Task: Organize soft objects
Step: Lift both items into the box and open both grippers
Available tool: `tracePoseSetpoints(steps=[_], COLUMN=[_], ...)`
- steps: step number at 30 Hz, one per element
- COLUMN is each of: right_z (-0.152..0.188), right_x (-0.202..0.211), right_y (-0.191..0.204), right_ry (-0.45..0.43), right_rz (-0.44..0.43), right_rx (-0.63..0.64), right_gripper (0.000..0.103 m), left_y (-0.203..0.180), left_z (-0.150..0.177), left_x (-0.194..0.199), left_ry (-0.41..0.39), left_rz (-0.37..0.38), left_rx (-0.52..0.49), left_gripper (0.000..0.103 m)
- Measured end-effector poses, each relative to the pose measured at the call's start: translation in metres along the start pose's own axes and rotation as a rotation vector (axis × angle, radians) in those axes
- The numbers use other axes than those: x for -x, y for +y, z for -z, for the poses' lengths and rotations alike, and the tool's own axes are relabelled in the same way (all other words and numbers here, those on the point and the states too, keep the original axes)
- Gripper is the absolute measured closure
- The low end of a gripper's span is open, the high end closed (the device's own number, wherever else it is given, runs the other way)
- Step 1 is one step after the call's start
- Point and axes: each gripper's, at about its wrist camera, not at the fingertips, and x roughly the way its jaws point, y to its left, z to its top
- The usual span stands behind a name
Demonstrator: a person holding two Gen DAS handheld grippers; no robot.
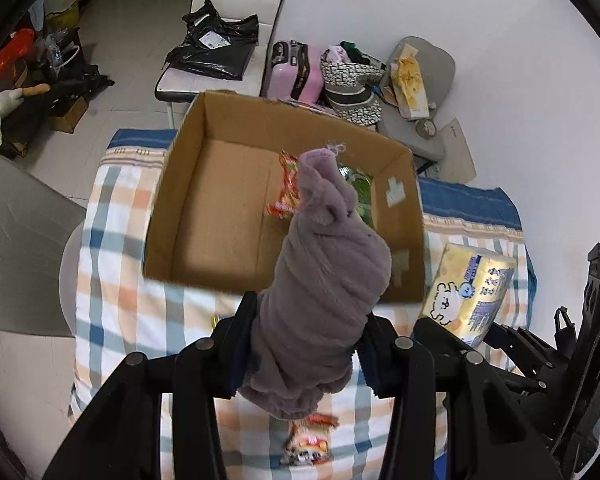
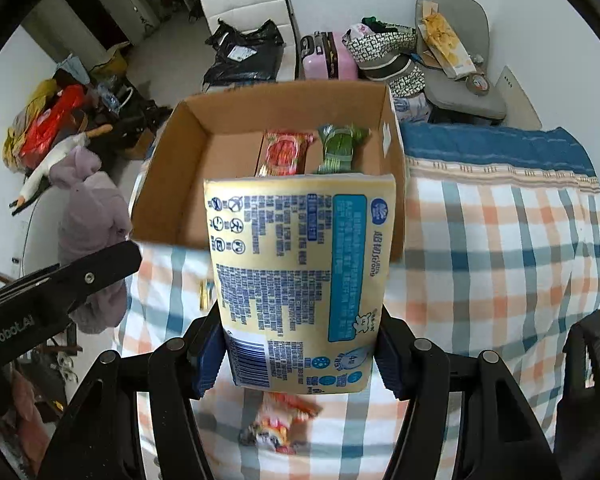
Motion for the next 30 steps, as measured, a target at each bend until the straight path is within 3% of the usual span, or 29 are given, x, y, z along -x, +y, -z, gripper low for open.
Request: tracePoseSetpoints(steps=[6, 14, 23, 30], right_z=[-0.054, -0.090, -0.094, -0.093], right_x=[-0.047, -0.134, -0.191, -0.217], right_y=[-0.008, -0.025, -0.033, -0.033], right_ry=[0.055, 0.201, 0.290, 0.360], right_rz=[0.019, 0.058, 0.129, 0.168], right_rx=[-0.033, -0.088, -0.087, -0.064], right_gripper=[0.037, 0.037, 0.037, 0.037], left_y=[0.028, 0.052, 0.050, 0.052], left_z=[-0.058, -0.113, -0.141, -0.145], left_x=[-0.052, -0.138, -0.206, -0.224], left_ry=[0.102, 0.245, 0.342, 0.394], left_rz=[0.020, 0.014, -0.047, -0.111], left_rx=[0.075, 0.146, 0.123, 0.117], left_gripper=[0.061, 0.061, 0.058, 0.053])
